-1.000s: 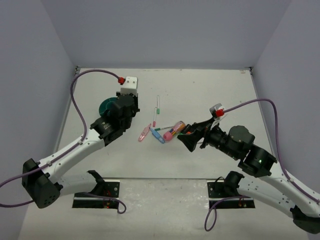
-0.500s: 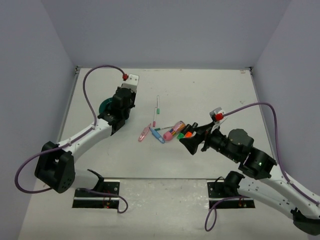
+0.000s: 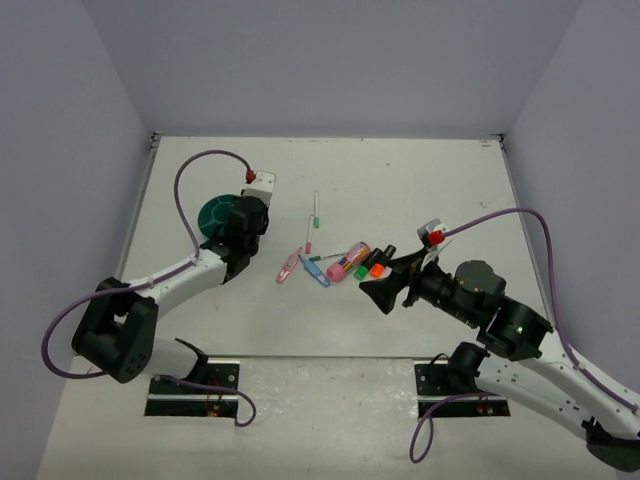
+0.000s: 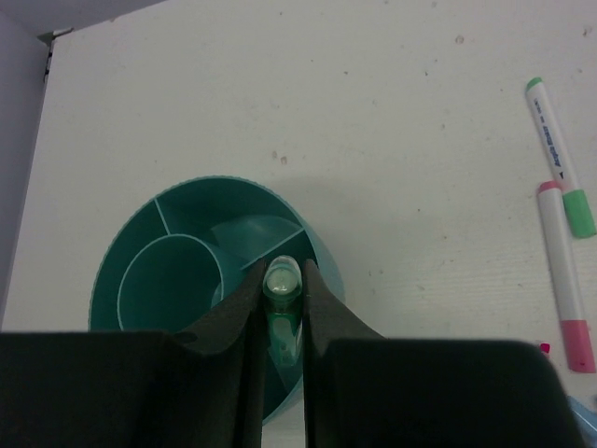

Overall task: Sort the stationery into containers
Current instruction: Place the pen in the storage box, then pick up the pen from the center of the board.

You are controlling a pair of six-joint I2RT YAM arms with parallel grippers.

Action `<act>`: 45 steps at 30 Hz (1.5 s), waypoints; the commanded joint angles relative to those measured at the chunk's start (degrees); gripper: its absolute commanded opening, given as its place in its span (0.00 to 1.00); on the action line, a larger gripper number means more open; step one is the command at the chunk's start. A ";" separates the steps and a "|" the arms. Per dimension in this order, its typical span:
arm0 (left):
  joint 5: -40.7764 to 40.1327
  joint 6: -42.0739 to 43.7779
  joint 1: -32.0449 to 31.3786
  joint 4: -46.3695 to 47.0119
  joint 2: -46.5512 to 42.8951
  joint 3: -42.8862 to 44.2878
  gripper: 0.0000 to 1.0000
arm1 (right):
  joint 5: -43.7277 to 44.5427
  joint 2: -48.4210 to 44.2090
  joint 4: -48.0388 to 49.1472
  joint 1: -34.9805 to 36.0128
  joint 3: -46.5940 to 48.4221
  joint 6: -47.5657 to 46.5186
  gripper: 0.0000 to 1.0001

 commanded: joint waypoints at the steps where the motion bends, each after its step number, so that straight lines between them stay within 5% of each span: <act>1: 0.66 0.06 1.12 6.39 -0.58 -2.07 0.00 | -1.54 0.34 0.83 -0.11 -0.26 -0.77 0.99; 4: 0.29 0.01 1.24 7.42 -0.04 -3.32 0.01 | -2.20 1.14 0.89 -0.11 0.17 -0.56 0.99; 7: -0.35 -0.31 1.30 6.92 0.21 -3.43 0.14 | -3.36 1.75 1.08 -0.10 0.19 -0.52 0.99; 9: -0.65 -1.55 1.36 5.19 -0.23 -2.75 0.49 | -2.93 2.37 1.52 -0.11 0.10 -0.27 0.99; 18: 10.68 -13.07 1.21 -6.54 -10.54 2.59 0.72 | -0.59 12.41 3.24 -0.04 1.42 4.35 0.99; 21: 13.21 -20.16 1.21 -12.28 -13.96 5.34 1.00 | -1.55 19.06 4.07 -0.08 3.51 4.91 0.98; 24: 15.19 -27.09 1.21 -21.37 -17.52 8.15 1.00 | -1.61 29.95 1.60 -0.02 8.70 4.94 0.86; 27: 17.50 -32.96 1.21 -29.19 -19.70 13.42 1.00 | -1.60 40.31 -1.02 0.14 16.56 2.90 0.43; 28: 18.01 -33.47 1.21 -30.93 -19.83 14.36 1.00 | -1.54 42.96 -1.26 0.23 18.00 2.54 0.40; 39: 17.54 -28.96 1.21 -45.01 -35.93 19.31 1.00 | 7.99 70.36 -10.12 0.68 37.43 -3.67 0.54; 45: 16.89 -26.54 1.21 -48.09 -38.72 18.98 1.00 | 6.62 76.44 -9.76 0.68 39.71 -5.75 0.51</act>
